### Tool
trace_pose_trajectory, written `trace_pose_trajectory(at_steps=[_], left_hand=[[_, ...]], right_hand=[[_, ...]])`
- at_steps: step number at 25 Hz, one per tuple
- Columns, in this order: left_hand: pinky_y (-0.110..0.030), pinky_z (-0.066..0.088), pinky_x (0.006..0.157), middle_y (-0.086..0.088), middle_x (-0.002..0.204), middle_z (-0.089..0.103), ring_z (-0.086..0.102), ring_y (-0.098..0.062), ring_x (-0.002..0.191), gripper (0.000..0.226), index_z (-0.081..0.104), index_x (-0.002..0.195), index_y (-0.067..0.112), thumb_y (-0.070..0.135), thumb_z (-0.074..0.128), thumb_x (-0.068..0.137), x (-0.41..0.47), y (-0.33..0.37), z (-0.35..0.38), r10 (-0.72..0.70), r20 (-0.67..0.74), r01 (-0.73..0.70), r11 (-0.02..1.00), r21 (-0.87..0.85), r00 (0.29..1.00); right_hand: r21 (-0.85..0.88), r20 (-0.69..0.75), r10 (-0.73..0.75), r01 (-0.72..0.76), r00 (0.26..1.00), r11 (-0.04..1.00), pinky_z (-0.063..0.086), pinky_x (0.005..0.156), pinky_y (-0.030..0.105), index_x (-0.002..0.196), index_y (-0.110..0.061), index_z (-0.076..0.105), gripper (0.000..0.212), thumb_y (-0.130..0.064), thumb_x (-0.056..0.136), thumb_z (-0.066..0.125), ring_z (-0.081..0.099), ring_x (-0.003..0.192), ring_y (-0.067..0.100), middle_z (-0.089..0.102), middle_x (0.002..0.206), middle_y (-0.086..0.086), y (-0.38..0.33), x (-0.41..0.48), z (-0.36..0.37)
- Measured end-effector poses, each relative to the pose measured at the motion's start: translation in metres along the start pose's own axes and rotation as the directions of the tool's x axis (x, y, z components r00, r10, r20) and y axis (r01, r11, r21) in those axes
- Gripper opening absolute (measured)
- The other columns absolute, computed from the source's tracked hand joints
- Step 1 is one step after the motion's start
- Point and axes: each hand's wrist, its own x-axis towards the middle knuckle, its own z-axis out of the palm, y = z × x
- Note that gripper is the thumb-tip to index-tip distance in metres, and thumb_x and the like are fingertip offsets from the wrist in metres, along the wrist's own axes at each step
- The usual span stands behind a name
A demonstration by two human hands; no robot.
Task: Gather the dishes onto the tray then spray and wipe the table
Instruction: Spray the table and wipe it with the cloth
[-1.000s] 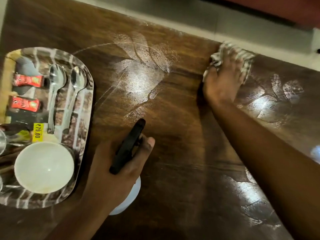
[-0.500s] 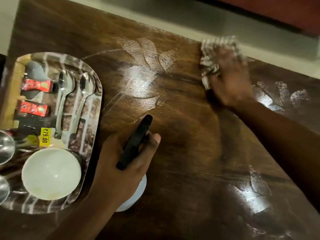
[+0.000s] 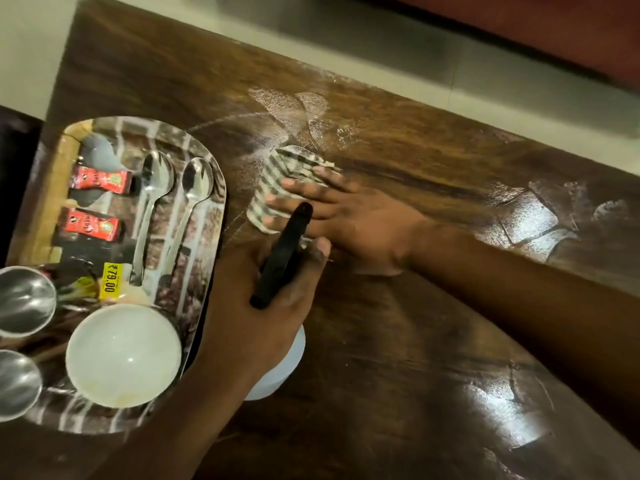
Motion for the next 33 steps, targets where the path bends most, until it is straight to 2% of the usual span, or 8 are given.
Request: trace_pose_trajectory(at_steps=[3, 8, 13, 16, 19, 25, 30, 33], left_hand=[[-0.044, 0.040, 0.044, -0.034, 0.059, 0.055, 0.049, -0.034, 0.039, 0.052, 0.061, 0.074, -0.011, 0.035, 0.071, 0.097, -0.004, -0.001, -0.003, -0.010, 0.002, 0.010, 0.997, -0.077, 1.000], [-0.046, 0.047, 0.049, -0.026, 0.060, 0.059, 0.052, -0.029, 0.041, 0.035, 0.069, 0.085, 0.004, 0.037, 0.074, 0.095, -0.020, -0.003, -0.016, -0.050, -0.022, 0.048, 0.996, -0.080, 0.999], [-0.048, 0.045, 0.048, -0.017, 0.052, 0.054, 0.051, -0.024, 0.039, 0.032, 0.070, 0.086, 0.009, 0.039, 0.074, 0.095, -0.030, -0.005, -0.024, -0.055, -0.024, 0.053, 0.995, -0.079, 0.998], [-0.048, 0.047, 0.050, -0.014, 0.053, 0.056, 0.052, -0.017, 0.039, 0.032, 0.071, 0.086, 0.013, 0.044, 0.074, 0.093, -0.040, -0.004, -0.028, -0.056, -0.016, 0.055, 0.997, -0.056, 0.998], [-0.047, 0.048, 0.053, -0.015, 0.052, 0.055, 0.050, -0.012, 0.039, 0.031, 0.071, 0.082, 0.012, 0.041, 0.074, 0.092, -0.049, -0.001, -0.029, -0.080, -0.015, 0.079, 0.996, -0.047, 0.997], [-0.051, 0.048, 0.049, -0.012, 0.048, 0.053, 0.052, -0.021, 0.038, 0.039, 0.072, 0.081, 0.015, 0.054, 0.072, 0.089, -0.074, -0.013, -0.035, -0.106, 0.009, 0.107, 0.992, -0.067, 0.994], [-0.043, 0.046, 0.053, -0.008, 0.053, 0.055, 0.056, -0.017, 0.047, 0.029, 0.068, 0.078, 0.017, 0.039, 0.071, 0.097, -0.108, -0.016, -0.040, -0.079, 0.114, 0.088, 0.993, -0.077, 0.990], [-0.039, 0.042, 0.051, 0.002, 0.048, 0.049, 0.049, -0.008, 0.046, 0.035, 0.060, 0.067, 0.022, 0.038, 0.073, 0.095, -0.133, -0.024, -0.042, -0.112, 0.153, 0.124, 0.989, -0.076, 0.982]], right_hand=[[-0.011, -0.072, 0.214, -0.215, 0.974, 0.977, -0.006, 0.134, 0.054, 0.172, -0.035, 0.011, 0.071, -0.050, 0.104, 0.028, -0.002, 0.168, 0.024, 0.006, 0.181, -0.002, 0.039, -0.012, -0.005], [0.414, -0.155, 0.827, -0.725, 0.540, 0.551, -0.005, 0.134, 0.055, 0.173, -0.031, 0.010, 0.068, -0.040, 0.111, 0.036, -0.003, 0.168, 0.027, 0.003, 0.181, 0.001, 0.039, 0.044, -0.033], [0.069, -0.129, 0.212, -0.205, 0.969, 0.976, -0.008, 0.134, 0.052, 0.173, -0.029, 0.008, 0.072, -0.041, 0.108, 0.037, -0.005, 0.168, 0.027, 0.003, 0.181, -0.001, -0.026, 0.048, -0.012], [-0.046, 0.002, -0.067, 0.067, 0.998, 0.997, -0.001, 0.135, 0.053, 0.173, -0.030, 0.012, 0.077, -0.036, 0.105, 0.049, -0.003, 0.168, 0.023, 0.005, 0.182, -0.004, -0.021, 0.006, 0.006], [-0.061, -0.062, 0.151, -0.155, 0.987, 0.986, 0.003, 0.135, 0.055, 0.173, -0.030, 0.010, 0.070, -0.043, 0.109, 0.034, -0.001, 0.168, 0.024, 0.006, 0.181, -0.001, 0.013, -0.032, 0.010], [0.518, -0.191, 0.869, -0.705, 0.457, 0.485, -0.004, 0.134, 0.053, 0.173, -0.028, 0.013, 0.073, -0.041, 0.104, 0.034, -0.004, 0.168, 0.025, 0.003, 0.182, 0.001, -0.031, 0.012, 0.011], [0.105, -0.133, 0.271, -0.259, 0.953, 0.960, 0.004, 0.135, 0.055, 0.173, -0.028, 0.014, 0.078, -0.038, 0.103, 0.047, -0.002, 0.168, 0.024, 0.008, 0.182, -0.001, -0.126, -0.015, 0.056], [-0.053, -0.020, -0.039, 0.038, 0.999, 0.998, 0.009, 0.134, 0.056, 0.172, -0.028, 0.018, 0.075, -0.038, 0.106, 0.050, 0.003, 0.168, 0.023, 0.011, 0.181, -0.003, -0.114, -0.059, 0.067]])
